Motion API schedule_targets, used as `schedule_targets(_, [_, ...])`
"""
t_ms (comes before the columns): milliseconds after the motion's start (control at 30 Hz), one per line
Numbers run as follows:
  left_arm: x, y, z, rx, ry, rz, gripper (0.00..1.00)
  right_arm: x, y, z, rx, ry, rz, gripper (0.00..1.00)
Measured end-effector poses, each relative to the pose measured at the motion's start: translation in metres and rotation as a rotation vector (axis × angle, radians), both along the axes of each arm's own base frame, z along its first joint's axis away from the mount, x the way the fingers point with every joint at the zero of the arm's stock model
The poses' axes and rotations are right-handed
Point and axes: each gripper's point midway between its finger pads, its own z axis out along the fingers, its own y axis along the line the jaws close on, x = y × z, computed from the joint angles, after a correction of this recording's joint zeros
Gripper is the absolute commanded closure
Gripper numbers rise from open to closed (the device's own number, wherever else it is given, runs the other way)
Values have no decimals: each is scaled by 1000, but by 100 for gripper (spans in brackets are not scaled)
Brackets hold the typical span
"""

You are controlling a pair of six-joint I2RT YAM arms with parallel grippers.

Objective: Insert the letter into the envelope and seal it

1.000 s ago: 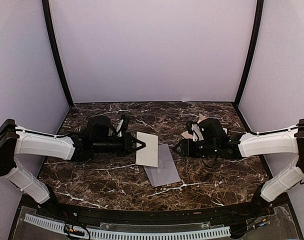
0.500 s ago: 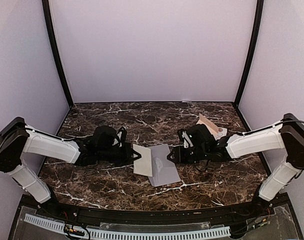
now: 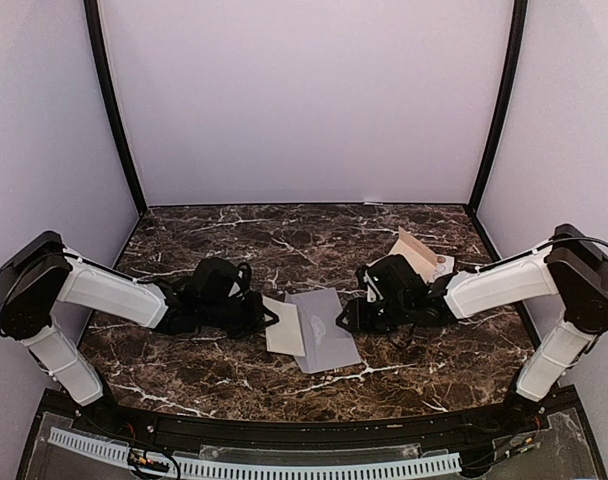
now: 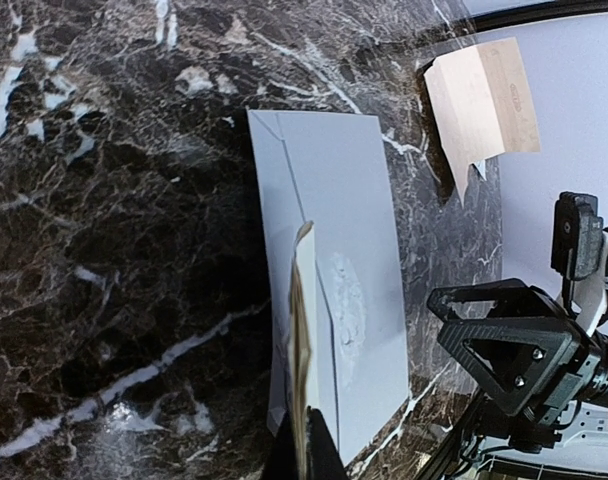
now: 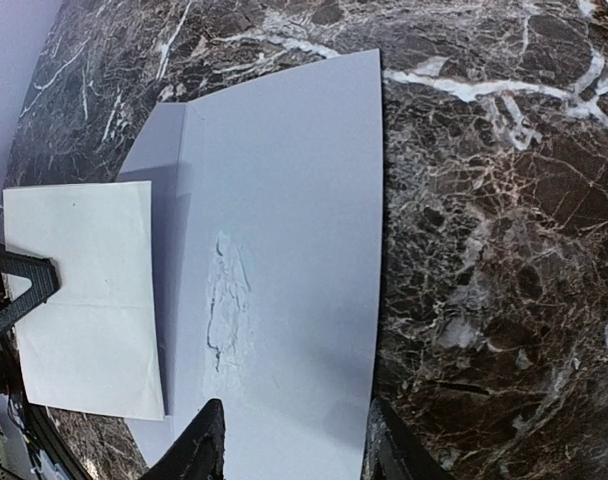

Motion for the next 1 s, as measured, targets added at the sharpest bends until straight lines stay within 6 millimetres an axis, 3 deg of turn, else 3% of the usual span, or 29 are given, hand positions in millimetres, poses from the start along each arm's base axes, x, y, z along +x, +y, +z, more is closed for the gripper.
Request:
schedule_targets(167, [-2,3,-16,29,39,13,100,-4,-2,-13,-28,29,-6,55])
schedule_targets(333, [-2,3,-19,31,54,21,100,-8,0,-21,-43,47,-5,56])
schedule_targets(1000, [-2,7,-32,52,80,30,100,-11,9,-20,-36,58,-2,57])
